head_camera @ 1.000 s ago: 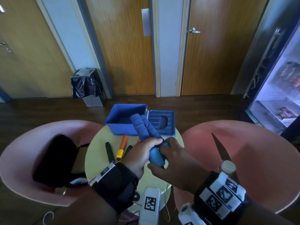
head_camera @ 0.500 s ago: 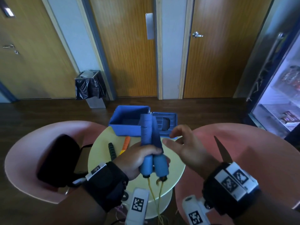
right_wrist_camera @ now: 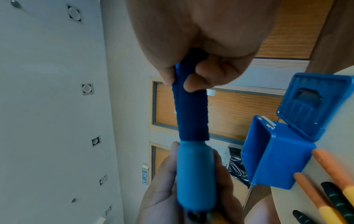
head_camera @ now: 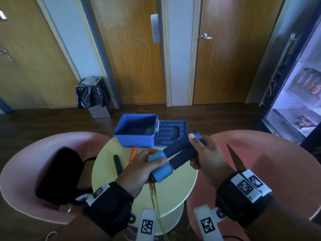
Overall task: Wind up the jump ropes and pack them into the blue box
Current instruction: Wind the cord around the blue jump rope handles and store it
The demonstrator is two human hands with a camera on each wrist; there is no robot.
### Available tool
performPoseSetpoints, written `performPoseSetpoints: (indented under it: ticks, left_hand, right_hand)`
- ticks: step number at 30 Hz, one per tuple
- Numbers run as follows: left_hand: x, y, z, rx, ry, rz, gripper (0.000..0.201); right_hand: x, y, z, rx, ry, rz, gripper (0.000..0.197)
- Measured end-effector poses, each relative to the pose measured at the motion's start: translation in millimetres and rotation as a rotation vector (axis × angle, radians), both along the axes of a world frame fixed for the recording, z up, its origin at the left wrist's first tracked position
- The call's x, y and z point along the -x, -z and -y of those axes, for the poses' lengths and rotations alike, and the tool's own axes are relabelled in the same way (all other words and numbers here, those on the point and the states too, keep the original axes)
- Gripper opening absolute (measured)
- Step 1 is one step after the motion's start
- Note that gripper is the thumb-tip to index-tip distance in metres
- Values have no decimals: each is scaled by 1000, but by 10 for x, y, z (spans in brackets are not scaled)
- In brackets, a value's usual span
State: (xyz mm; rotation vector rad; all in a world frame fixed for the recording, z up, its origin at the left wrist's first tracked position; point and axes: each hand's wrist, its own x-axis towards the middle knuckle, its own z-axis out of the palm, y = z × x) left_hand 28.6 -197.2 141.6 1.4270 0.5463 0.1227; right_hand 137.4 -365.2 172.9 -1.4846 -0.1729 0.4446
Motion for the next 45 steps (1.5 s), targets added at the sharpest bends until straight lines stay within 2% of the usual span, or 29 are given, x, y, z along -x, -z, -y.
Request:
performPoseSetpoints:
  ticks: [2,5,8,10,12,16,19,21,23,26,27,30,31,33,37,40,42,45]
  left_hand:
    - [-5,-33,116,-47,-114,143,35]
    - [-55,-81,235,-306,-266,215,12]
    - [-121,-79,208,-367,-407,234,6]
    - [-142,-98,172,-359,-425,231,10]
    - [-142,-131,151,-370,-411,216,10]
    - [-140,-184,135,-360,-379,179,10]
    - [-158,-227,141,-292,-369,160,12]
    - [-165,-247,137,-301,-359,150,13]
    - [-168,-277,154,-328,-336,158,14]
    - [-183,-301,195,-356,-285,174,14]
    - [-193,-304,210,-356,-276,181,14]
    - [-226,-306,231,-349,-250,166,10]
    - [-233,-304,233,-343,-239,148,8]
    - [-235,-299,234,-305,-224,114,3]
    - [-186,-279,240,-137,-202,194,35]
    - [-127,-244,254,-8,-180,327,43]
    - [-89,-230,289,-43,-169,376,45]
    - [-57,-223,363,-236,-201,356,37]
  right_hand:
    - [17,-8,-8,-15,63,-19,39]
    - [45,-6,-69,-54,87,-104,43]
    - [48,-39,-93,-111,52,-196,40]
    - [30,-79,-70,-68,25,-199,36]
    - [-11,-92,-31,25,-3,-141,42]
    - [-101,-121,86,348,-128,209,66]
    - [-66,-215,148,780,-263,681,84]
    - [-18,-297,151,1058,-284,1026,87]
    - [-3,-370,131,1150,-350,1191,90]
    - [-7,-385,59,1168,-486,1243,94]
    - [-12,-356,21,1189,-517,1264,90]
    - [-30,-301,-46,1158,-562,1228,43]
    - [-32,-303,-48,1141,-567,1189,35]
    - [-35,-284,-38,1123,-541,1160,33]
    - [-49,-236,-34,1123,-473,1208,37]
    - [-72,-269,-5,1087,-455,1185,34]
    - [-69,-295,17,1078,-437,1166,34]
    - [-28,-293,18,1080,-398,1173,33]
